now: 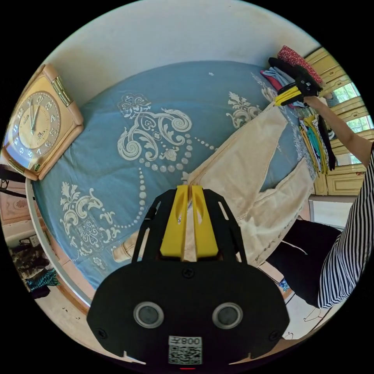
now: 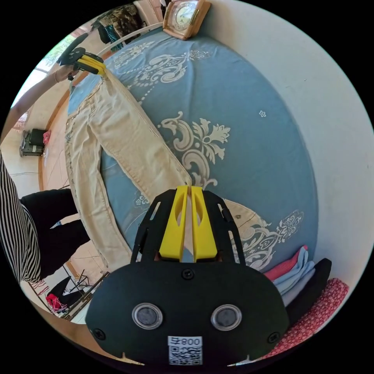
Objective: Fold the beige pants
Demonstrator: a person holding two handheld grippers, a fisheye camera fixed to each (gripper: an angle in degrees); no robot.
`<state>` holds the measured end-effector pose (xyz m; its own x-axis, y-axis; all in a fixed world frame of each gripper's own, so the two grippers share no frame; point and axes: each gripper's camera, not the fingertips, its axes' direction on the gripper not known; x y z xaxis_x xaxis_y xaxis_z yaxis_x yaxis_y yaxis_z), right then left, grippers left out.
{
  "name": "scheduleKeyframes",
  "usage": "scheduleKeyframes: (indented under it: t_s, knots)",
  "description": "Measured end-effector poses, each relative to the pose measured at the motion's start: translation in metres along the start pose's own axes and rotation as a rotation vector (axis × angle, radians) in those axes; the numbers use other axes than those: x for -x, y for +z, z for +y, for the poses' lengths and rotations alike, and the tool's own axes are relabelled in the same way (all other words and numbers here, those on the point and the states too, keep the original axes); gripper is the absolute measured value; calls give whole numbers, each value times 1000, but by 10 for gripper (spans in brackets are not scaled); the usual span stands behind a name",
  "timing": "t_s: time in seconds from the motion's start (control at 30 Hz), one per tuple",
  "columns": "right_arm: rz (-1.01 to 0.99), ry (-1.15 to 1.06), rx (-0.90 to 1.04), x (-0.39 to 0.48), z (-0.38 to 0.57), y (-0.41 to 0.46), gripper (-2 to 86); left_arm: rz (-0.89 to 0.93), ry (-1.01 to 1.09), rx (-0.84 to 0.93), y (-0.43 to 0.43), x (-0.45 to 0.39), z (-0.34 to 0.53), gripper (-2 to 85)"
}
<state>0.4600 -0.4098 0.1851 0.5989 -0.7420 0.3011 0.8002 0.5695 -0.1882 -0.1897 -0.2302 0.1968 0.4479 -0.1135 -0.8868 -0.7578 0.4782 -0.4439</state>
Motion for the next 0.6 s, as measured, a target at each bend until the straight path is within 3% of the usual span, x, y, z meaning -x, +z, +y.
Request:
scheduleKeyframes:
  t_s: [0.3,0.6]
  knots:
    - [-28,88,-3,97,95,5,11,83,-43,8,1,-45,66,14]
    - [-223,238,40,155,169,63,12,181,-155,182,71,-64,108,14]
